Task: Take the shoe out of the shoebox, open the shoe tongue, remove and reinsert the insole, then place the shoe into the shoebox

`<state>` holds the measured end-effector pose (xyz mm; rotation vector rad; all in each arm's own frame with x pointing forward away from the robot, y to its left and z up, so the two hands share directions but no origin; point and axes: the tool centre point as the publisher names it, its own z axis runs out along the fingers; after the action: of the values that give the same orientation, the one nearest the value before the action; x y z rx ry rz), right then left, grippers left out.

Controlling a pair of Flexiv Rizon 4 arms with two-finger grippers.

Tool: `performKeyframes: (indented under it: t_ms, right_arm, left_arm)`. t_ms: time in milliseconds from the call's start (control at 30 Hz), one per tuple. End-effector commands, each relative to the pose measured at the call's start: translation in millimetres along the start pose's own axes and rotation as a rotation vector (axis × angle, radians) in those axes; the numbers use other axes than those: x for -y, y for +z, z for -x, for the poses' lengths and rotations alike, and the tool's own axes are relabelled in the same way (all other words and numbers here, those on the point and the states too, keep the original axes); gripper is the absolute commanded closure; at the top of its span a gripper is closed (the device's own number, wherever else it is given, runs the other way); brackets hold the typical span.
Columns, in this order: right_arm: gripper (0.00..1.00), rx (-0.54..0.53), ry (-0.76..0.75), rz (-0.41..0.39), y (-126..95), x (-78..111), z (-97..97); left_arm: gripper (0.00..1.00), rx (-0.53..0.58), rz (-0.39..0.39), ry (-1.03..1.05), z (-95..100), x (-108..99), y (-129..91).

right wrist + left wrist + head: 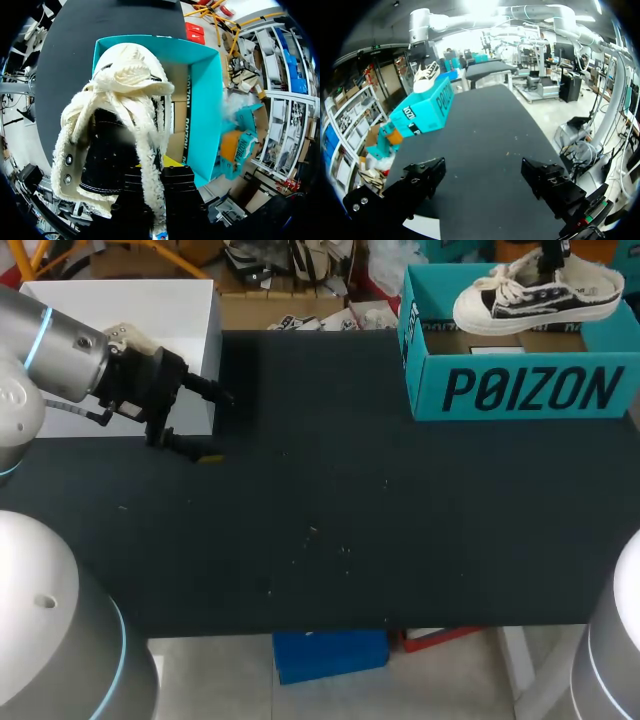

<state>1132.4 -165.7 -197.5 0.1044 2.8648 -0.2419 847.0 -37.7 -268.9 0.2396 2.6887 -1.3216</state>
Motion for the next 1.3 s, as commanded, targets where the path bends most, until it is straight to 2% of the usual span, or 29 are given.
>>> performKeyframes:
  t_ms: [33,267,767,1300]
  right_arm:
    - [1.0,-0.029,0.017,-0.001,11.7,-2.2,12.0]
    - [1.0,-0.046,0.044,0.02,30.6,-10.8,12.9]
    - [1.0,-0.108,0.079,0.083,79.6,-25.6,-5.0]
    - [1.0,-0.169,0.065,0.125,120.9,-24.0,-12.5]
  left_arm:
    - [0.0,0.003,0.002,0.001,-0.9,-0.5,0.9]
    - [0.0,0.003,0.002,0.001,-0.9,-0.5,0.9]
    - [0.0,0.003,0.002,0.001,-0.9,-0.5,0.9]
    - [0.0,0.003,0.002,0.001,-0.9,-0.5,0.9]
